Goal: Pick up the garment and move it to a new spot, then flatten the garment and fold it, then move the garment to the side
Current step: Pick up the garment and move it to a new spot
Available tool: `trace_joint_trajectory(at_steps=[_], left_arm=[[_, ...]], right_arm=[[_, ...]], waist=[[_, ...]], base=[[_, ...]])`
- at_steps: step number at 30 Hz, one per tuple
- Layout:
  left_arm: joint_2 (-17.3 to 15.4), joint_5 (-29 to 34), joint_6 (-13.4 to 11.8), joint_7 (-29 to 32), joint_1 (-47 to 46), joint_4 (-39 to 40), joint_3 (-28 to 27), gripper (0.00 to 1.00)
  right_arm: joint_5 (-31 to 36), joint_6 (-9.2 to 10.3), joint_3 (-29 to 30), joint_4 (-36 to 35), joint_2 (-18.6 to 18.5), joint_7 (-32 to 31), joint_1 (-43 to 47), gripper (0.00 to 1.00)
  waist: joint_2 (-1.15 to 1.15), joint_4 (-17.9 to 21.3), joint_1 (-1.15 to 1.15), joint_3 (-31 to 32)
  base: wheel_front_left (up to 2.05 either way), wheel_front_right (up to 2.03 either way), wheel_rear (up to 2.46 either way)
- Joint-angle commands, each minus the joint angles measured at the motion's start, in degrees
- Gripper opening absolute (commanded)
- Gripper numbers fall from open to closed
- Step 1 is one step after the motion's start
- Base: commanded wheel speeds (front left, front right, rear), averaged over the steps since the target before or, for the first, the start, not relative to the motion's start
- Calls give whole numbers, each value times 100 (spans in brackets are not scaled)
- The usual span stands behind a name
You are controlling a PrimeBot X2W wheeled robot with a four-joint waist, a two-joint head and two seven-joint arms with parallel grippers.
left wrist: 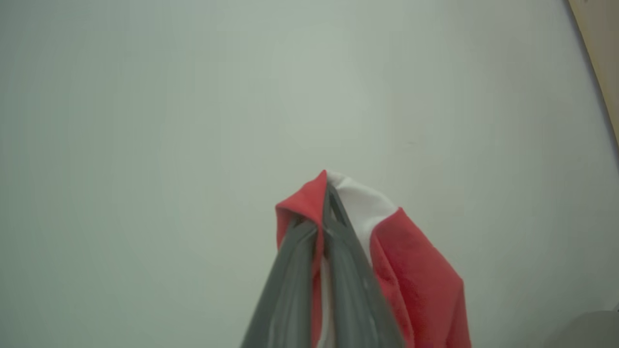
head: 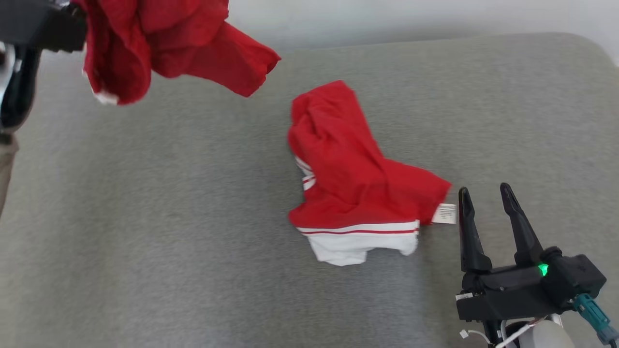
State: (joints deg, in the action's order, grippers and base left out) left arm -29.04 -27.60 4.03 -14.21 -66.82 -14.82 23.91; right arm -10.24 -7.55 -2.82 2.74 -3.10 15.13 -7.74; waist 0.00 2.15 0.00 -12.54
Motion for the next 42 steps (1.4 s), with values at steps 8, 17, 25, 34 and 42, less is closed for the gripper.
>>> trace_joint_trajectory(at_steps=[8,17,25,34,42], left_arm=[[-394,-157,-190,-96,727,54,-597,0],[-458,-240,-158,-99,1266,-63,-1416,0],[-455,-74,55,-100,1471,-331,-1957,0],[-430,46,142,-100,1448,-676,-2262,0],[115,185,239,-96,1726,-1171,-2435,0]], right_arm=[[198,12,-254,-296,-183,-133,-206,100],[273,12,-377,-781,-366,-463,-246,100],[265,12,-433,-1031,-439,-632,-211,100],[314,12,-455,-1309,-513,-753,-230,100],[455,12,-429,-1911,-655,-1097,-220,100]], waist=[[0,-1413,0,-428],[0,-2080,0,-629],[0,-2136,0,-702],[0,-1869,0,-884],[0,-1596,0,-1206]], base=[[0,0,0],[0,0,0],[0,0,0],[0,0,0],[0,0,0]])
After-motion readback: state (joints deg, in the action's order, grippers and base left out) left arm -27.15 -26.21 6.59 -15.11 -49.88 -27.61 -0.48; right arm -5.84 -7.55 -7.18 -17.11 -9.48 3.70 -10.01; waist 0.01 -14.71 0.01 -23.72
